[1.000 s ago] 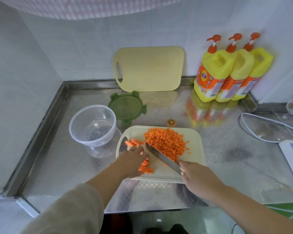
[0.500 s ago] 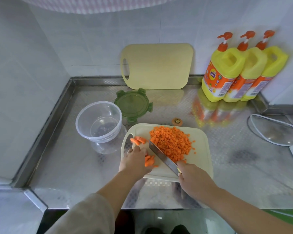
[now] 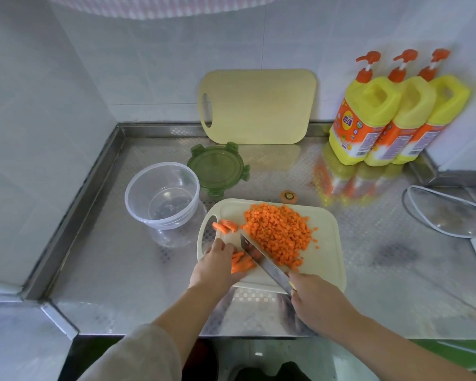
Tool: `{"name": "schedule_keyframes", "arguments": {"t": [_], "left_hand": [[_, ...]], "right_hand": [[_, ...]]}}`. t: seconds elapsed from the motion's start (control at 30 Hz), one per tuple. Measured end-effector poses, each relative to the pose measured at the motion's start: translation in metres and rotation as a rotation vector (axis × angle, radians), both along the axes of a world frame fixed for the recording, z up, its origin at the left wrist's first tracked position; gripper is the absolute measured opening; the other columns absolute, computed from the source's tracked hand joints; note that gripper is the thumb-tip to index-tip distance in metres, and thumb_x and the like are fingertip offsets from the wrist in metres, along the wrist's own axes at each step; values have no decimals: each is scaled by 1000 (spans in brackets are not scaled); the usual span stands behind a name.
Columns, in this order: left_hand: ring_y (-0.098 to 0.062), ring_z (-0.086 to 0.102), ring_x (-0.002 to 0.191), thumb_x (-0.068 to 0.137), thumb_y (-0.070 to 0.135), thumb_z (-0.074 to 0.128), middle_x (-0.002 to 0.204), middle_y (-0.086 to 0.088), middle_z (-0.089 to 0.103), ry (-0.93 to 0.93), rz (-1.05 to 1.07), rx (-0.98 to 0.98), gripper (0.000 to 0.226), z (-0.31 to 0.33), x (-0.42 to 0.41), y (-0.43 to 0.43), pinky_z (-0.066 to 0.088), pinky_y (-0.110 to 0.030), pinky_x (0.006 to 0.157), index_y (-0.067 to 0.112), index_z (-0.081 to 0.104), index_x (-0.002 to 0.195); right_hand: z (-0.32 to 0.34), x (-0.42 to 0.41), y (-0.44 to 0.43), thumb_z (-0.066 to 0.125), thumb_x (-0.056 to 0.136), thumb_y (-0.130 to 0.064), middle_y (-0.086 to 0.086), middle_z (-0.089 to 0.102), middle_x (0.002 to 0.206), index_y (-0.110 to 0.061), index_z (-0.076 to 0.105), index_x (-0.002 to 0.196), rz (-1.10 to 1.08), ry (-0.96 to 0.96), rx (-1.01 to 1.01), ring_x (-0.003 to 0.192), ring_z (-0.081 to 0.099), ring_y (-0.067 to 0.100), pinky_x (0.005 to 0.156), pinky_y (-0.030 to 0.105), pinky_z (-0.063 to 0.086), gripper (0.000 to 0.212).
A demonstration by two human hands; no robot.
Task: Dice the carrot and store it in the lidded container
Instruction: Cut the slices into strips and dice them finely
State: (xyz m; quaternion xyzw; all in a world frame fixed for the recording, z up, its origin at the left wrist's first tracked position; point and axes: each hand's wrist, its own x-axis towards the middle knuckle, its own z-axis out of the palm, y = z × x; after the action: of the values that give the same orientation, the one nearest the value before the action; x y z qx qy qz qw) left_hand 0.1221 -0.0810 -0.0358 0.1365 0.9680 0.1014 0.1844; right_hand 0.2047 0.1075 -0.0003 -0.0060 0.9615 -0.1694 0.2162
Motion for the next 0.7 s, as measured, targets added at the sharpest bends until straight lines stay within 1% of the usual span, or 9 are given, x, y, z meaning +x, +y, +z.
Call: {"name": "schedule_keyframes", "arguments": {"t": [0.07, 0.13, 0.2, 0.23, 0.33, 0.47, 0.57, 0.63, 0.7], "left_hand": [[-18, 49, 116, 86, 50, 61, 130, -2, 40, -33, 32, 71, 59, -1, 0, 0, 47, -24, 92, 18, 43, 132], [-17, 53, 108, 84, 43, 67, 129, -2, 43, -104, 98, 200, 55, -1, -1, 2, 47, -16, 86, 18, 48, 128], [-19, 55, 102, 80, 39, 72, 126, -2, 43, -117, 129, 224, 55, 1, -2, 4, 51, -27, 87, 18, 50, 126], [-20, 55, 102, 79, 40, 73, 125, -1, 42, -119, 129, 205, 57, 1, -3, 5, 51, -33, 89, 19, 50, 127], [-20, 51, 113, 79, 44, 71, 131, 0, 37, -76, 81, 104, 67, 4, 0, 3, 50, -34, 91, 22, 41, 135], [-19, 45, 118, 80, 54, 63, 132, 2, 36, 31, 85, 37, 68, 6, 9, 3, 48, -33, 88, 27, 36, 136], [-21, 47, 113, 82, 62, 58, 128, 0, 39, 55, 113, 21, 64, 4, 11, 11, 49, -33, 85, 22, 41, 128], [-21, 52, 108, 84, 59, 58, 124, -2, 42, 35, 136, 47, 59, 2, 8, 14, 51, -32, 85, 18, 44, 123], [-21, 57, 100, 87, 52, 58, 121, -3, 43, 11, 145, 62, 51, 1, 5, 16, 51, -30, 82, 16, 46, 120]], "right_hand": [[0, 0, 2, 38, 96, -19, 2, 60, 96, -20, 47, 109, -5, 8, -21, 88, 59, 19, 74, 27, 46, 16], [0, -1, 4, 38, 95, -16, -4, 51, 80, -24, 42, 92, -3, 24, -49, 77, 52, 17, 62, 20, 38, 9], [1, -3, 5, 38, 94, -14, -9, 39, 70, -29, 30, 75, -2, 7, -70, 70, 44, 15, 52, 18, 30, 25], [0, -4, 6, 37, 94, -14, -10, 37, 68, -29, 27, 72, 1, -4, -66, 69, 43, 15, 51, 18, 29, 29], [0, -5, 7, 38, 93, -13, -10, 37, 68, -29, 24, 69, -16, 12, -64, 63, 41, 11, 50, 20, 27, 32], [3, -4, 8, 38, 93, -13, -8, 40, 69, -28, 25, 68, -30, 15, -61, 60, 40, 9, 50, 21, 26, 32], [2, -4, 7, 39, 93, -15, -5, 44, 73, -24, 36, 79, -34, 7, -67, 66, 46, 14, 54, 23, 31, 17], [3, -3, 5, 39, 93, -15, -6, 44, 73, -21, 40, 88, -45, 15, -84, 70, 46, 17, 53, 21, 30, 8], [3, -3, 1, 39, 94, -16, -6, 44, 76, -20, 44, 97, -37, 16, -82, 72, 45, 16, 54, 20, 30, 7]]}}
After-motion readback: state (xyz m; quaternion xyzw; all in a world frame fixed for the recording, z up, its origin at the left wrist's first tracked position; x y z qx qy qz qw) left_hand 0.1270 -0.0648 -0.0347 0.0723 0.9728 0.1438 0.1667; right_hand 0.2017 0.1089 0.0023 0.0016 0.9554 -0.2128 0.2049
